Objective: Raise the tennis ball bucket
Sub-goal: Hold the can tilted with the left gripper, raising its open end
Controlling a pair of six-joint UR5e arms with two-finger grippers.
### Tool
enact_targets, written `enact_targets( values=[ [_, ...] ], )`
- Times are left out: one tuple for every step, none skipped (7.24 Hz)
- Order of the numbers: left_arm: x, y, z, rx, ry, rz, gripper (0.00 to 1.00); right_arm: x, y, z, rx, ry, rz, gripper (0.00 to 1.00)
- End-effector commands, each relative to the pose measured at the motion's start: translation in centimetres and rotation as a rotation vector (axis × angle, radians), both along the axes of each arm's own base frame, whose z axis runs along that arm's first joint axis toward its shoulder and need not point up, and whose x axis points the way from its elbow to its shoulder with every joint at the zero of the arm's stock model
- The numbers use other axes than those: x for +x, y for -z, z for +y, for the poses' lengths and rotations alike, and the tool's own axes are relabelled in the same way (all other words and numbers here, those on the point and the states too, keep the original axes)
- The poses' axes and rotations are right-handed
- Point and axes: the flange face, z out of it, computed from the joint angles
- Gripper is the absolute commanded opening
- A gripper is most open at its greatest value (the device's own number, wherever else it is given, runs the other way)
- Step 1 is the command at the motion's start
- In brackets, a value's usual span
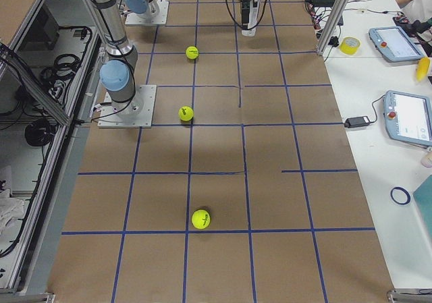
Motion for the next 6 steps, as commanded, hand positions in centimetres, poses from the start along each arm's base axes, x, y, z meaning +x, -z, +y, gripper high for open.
enact_targets(
  values=[
    [0.0, 0.0, 0.0, 0.0, 0.0, 0.0, 0.0, -0.1, 0.0, 0.0, 0.0, 0.002, 0.0, 1.0],
    [0.0, 0.0, 0.0, 0.0, 0.0, 0.0, 0.0, -0.1, 0.0, 0.0, 0.002, 0.002, 0.0, 1.0],
    [0.0, 0.0, 0.0, 0.0, 0.0, 0.0, 0.0, 0.0, 0.0, 0.0, 0.0, 0.0, 0.0, 1.0],
    [0.0, -0.3, 0.0, -0.004, 0.0, 0.0, 0.0, -0.1, 0.1, 0.0, 0.003, 0.002, 0.0, 1.0],
    [0.1, -1.0, -0.1, -0.011, -0.002, -0.002, 0.0, 0.0, 0.1, 0.0, 0.003, 0.0, 0.0, 1.0],
    [0.3, -2.0, -0.3, 0.008, -0.002, -0.044, 0.0, -0.1, 0.1, 0.0, 0.003, 0.002, 0.0, 1.0]
  ],
)
